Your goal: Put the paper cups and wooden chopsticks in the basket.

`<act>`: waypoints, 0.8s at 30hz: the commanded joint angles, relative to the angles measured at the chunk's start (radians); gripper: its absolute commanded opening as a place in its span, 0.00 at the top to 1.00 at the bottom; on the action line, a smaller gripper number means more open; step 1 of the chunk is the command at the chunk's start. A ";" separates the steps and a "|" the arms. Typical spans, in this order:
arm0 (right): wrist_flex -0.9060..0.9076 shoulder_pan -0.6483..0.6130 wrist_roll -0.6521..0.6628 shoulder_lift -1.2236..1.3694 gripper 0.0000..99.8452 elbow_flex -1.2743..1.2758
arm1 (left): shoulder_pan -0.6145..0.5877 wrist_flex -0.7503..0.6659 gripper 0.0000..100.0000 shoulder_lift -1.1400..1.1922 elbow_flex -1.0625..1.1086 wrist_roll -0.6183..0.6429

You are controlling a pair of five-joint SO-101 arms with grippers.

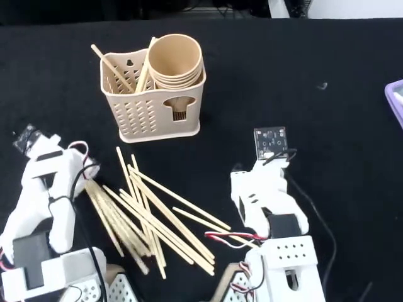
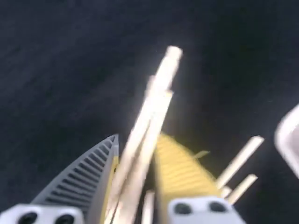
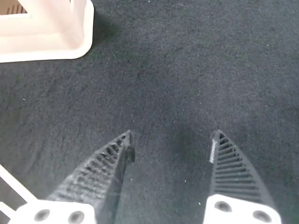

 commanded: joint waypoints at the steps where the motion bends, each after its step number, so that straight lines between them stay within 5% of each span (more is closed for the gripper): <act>1: -0.020 0.018 -0.002 -0.027 0.74 -0.007 | -0.016 -0.003 0.93 0.026 -0.002 0.008; 7: -0.020 0.018 0.000 -0.027 0.74 -0.007 | -0.025 -0.009 0.95 0.025 -0.019 0.008; 24: -0.020 0.018 0.000 -0.027 0.74 -0.007 | -0.315 0.000 0.97 0.025 -0.191 0.003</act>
